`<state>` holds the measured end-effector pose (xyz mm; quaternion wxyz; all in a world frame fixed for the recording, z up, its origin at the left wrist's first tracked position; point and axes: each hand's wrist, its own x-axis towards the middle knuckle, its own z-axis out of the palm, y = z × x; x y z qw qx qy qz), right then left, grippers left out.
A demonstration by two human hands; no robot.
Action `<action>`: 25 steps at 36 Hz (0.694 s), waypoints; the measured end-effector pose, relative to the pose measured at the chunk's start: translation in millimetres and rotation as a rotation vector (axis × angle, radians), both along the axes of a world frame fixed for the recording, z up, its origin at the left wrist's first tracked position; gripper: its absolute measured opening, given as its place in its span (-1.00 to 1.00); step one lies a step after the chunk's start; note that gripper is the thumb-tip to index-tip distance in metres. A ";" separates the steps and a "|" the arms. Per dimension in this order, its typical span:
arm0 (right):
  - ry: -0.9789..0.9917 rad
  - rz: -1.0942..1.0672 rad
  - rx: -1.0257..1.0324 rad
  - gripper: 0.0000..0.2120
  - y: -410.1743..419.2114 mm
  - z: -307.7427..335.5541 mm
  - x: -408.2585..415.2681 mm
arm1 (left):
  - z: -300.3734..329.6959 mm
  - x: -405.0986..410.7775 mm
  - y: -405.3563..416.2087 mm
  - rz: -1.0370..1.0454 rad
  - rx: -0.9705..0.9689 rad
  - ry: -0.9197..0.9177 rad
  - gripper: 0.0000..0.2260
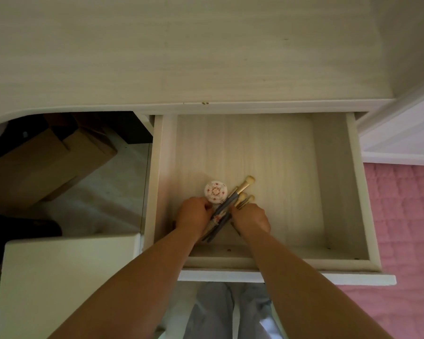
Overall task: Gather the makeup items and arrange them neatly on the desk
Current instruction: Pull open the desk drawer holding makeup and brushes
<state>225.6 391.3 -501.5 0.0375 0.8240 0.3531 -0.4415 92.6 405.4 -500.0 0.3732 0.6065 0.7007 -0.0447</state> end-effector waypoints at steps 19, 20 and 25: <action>-0.021 -0.185 0.012 -0.68 5.7 -4.7 12.3 | -8.9 37.3 8.5 -0.366 0.013 0.271 -0.78; 0.014 -0.249 0.005 -0.66 5.0 -3.9 15.4 | -6.5 36.2 8.8 -0.344 -0.009 0.236 -0.77; 0.105 -0.411 0.092 -0.75 5.9 13.7 34.9 | 14.3 33.8 5.0 -0.195 0.053 0.148 -0.71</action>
